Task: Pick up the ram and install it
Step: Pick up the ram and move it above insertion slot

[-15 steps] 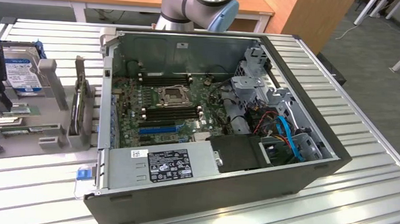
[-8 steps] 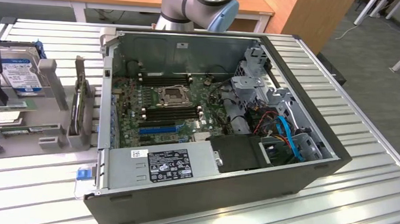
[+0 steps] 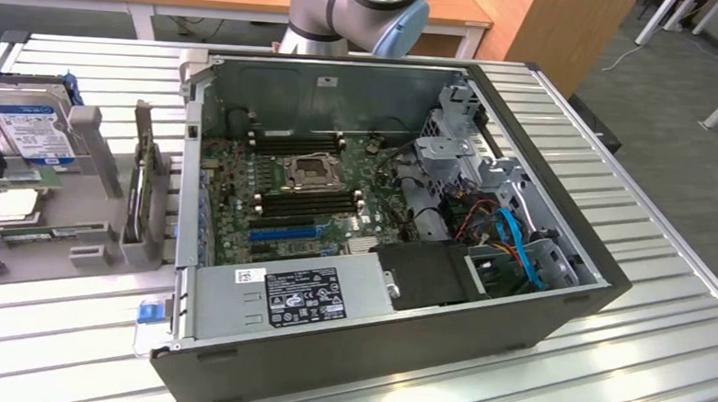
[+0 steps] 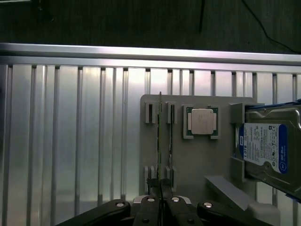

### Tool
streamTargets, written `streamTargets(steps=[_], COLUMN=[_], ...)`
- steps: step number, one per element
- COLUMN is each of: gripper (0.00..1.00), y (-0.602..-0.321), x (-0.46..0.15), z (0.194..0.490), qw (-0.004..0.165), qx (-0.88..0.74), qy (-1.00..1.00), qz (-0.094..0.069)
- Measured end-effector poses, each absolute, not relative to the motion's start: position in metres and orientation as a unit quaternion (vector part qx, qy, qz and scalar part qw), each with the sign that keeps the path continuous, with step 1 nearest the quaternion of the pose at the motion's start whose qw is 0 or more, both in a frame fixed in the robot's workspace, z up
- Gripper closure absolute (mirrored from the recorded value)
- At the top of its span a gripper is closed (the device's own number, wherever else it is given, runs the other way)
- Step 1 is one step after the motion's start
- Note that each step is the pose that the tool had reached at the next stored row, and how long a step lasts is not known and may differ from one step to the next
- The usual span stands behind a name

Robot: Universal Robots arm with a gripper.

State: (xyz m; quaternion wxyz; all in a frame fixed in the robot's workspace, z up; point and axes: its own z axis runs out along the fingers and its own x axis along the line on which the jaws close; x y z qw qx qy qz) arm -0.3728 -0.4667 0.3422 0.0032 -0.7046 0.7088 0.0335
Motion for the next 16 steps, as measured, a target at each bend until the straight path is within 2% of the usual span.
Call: streamTargets(steps=[16], gripper=[0.88], y=[-0.467], x=[-0.373], z=[0.378], qw=[0.003], qx=[-0.705], qy=[0.709], qz=[0.034])
